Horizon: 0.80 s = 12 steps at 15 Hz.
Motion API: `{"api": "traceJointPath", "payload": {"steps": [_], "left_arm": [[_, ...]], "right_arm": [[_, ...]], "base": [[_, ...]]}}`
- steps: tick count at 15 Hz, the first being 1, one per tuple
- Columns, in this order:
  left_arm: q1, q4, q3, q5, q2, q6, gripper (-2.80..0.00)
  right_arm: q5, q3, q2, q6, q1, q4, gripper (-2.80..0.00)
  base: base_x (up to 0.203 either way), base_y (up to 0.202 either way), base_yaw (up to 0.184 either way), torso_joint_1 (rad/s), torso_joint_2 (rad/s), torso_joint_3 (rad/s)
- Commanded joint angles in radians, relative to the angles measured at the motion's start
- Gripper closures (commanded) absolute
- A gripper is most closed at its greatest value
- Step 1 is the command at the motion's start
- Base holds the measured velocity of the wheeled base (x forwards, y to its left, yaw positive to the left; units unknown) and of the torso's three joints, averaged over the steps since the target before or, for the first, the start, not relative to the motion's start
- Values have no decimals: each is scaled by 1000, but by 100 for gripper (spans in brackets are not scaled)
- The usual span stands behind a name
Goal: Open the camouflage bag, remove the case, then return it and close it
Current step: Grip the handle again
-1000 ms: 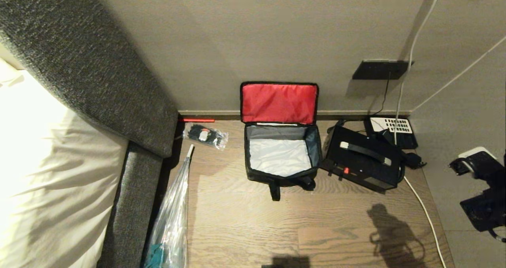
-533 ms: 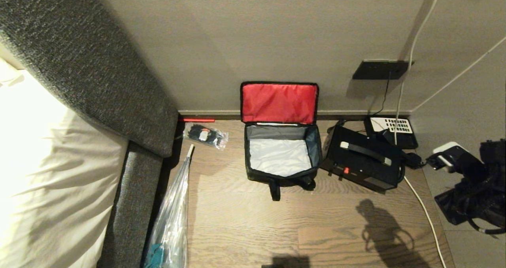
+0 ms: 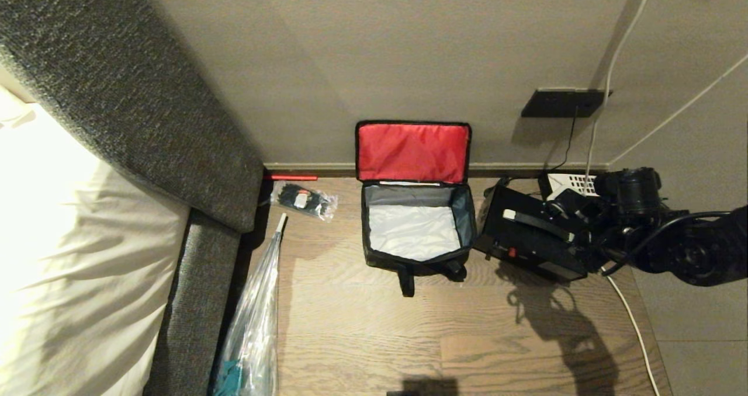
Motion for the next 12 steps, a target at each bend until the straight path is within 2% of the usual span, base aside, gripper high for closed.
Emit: {"api": "traceJointPath", "payload": {"steps": [1, 2, 4, 7, 10, 12], "left_arm": [[0, 0, 0, 0, 0, 0, 0], [0, 0, 0, 0, 0, 0, 0], [0, 0, 0, 0, 0, 0, 0], [0, 0, 0, 0, 0, 0, 0], [0, 0, 0, 0, 0, 0, 0], [0, 0, 0, 0, 0, 0, 0]], "right_arm": [[-7, -37, 211, -253, 0, -145, -280], [-8, -49, 261, -329, -2, -214, -280], [-3, -77, 349, -407, -3, -321, -280], [-6, -168, 441, -511, -16, -408, -280], [-12, -279, 553, -650, -39, -569, -280], [-19, -313, 594, -673, -49, -648, -280]], "base": [[0, 0, 0, 0, 0, 0], [0, 0, 0, 0, 0, 0], [0, 0, 0, 0, 0, 0], [0, 0, 0, 0, 0, 0], [0, 0, 0, 0, 0, 0], [0, 0, 0, 0, 0, 0]]}}
